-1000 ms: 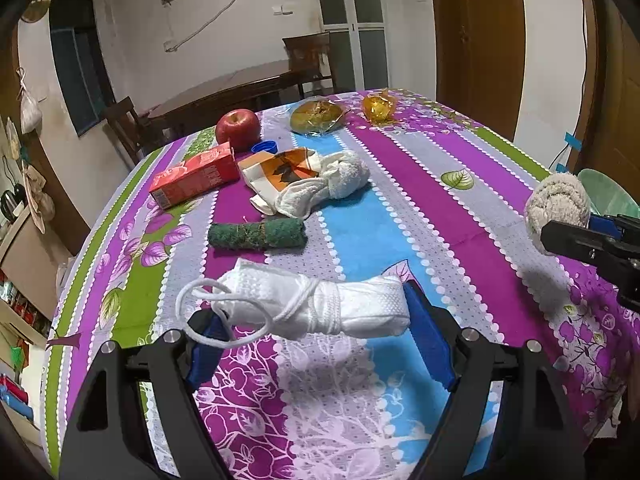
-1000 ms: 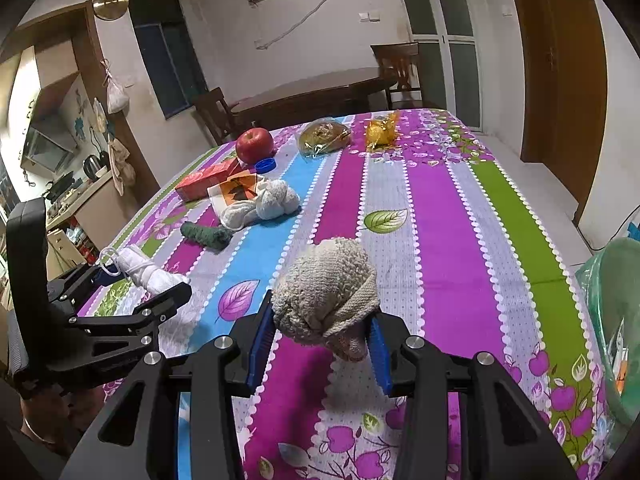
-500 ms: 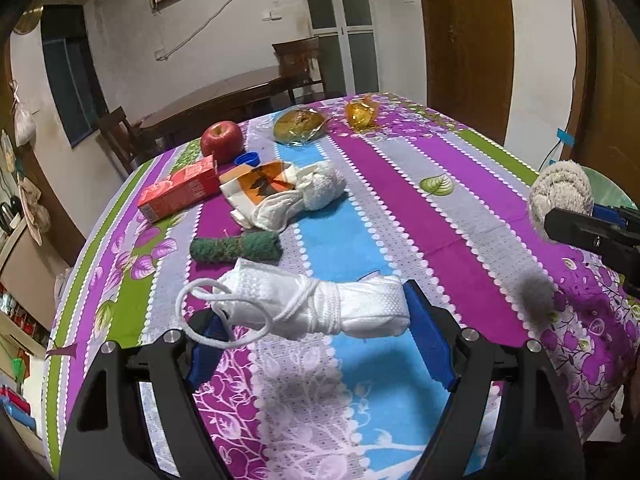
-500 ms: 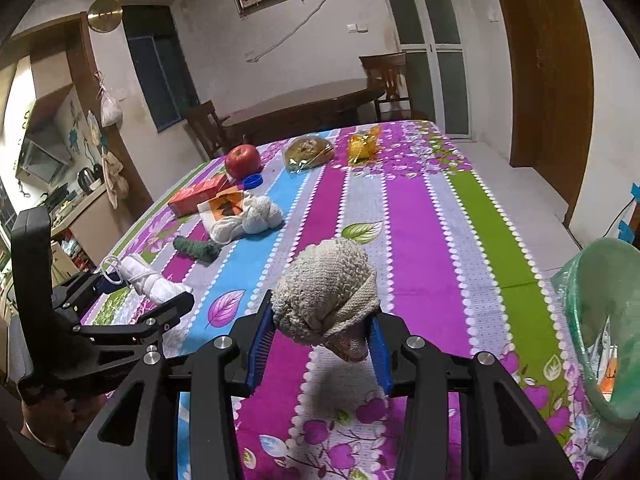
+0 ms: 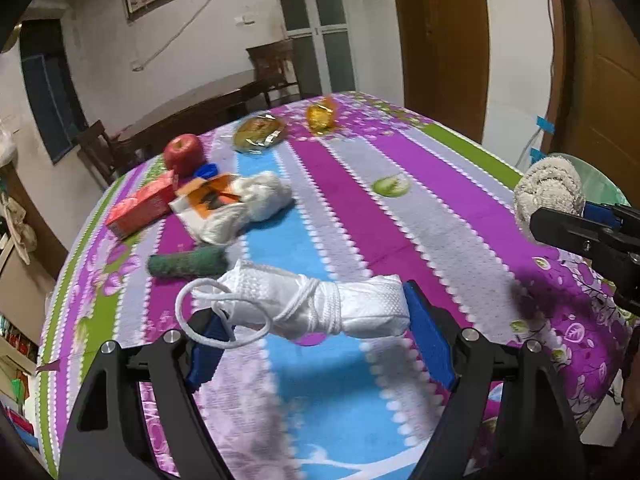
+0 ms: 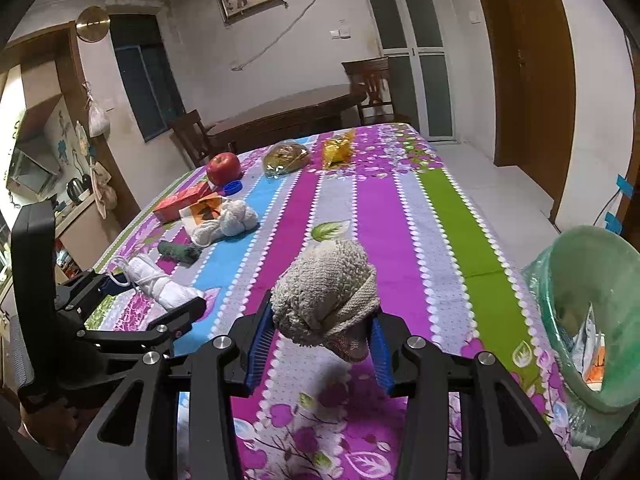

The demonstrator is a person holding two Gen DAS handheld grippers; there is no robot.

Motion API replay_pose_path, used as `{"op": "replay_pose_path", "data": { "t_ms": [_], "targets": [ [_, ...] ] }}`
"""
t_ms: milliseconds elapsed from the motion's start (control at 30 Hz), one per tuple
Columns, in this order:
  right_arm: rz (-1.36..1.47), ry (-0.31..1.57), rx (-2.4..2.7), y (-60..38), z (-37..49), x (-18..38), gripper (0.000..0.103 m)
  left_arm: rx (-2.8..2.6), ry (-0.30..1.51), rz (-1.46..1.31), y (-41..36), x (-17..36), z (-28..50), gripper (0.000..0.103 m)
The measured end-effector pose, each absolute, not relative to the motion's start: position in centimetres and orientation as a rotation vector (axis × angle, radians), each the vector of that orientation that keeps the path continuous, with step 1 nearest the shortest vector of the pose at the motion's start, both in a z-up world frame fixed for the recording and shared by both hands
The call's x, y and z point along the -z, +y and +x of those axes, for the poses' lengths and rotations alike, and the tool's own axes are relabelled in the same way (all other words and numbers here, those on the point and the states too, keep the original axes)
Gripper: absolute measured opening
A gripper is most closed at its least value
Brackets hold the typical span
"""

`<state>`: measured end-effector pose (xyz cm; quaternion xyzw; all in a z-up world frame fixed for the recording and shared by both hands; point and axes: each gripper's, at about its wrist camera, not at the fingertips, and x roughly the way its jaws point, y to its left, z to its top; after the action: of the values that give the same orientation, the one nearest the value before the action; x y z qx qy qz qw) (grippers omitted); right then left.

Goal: Collect trash
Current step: 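Carry the yarn ball and cloth bundle toward the green bin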

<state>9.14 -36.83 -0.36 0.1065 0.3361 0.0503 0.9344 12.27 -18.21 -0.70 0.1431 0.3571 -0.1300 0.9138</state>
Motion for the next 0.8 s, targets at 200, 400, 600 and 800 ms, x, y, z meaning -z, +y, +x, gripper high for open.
{"op": "replay_pose_path", "data": {
  "t_ms": [200,400,600,800],
  "targets": [
    [0.251,0.69,-0.061,-38.9,8.1,1.0,0.044,0.344,0.787,0.302,-20.9,2.2,12.1,0.077],
    [0.278,0.688,-0.019,-40.9,6.9,1.7,0.044,0.415,0.81,0.324,-23.9,3.1,11.5,0.077],
    [0.298,0.679,0.024,-42.9,5.6,2.1,0.044,0.465,0.833,0.336,-26.4,3.9,11.4,0.077],
    [0.329,0.675,0.067,-45.2,4.5,2.6,0.044,0.504,0.835,0.342,-28.5,3.8,11.4,0.077]
  ]
}}
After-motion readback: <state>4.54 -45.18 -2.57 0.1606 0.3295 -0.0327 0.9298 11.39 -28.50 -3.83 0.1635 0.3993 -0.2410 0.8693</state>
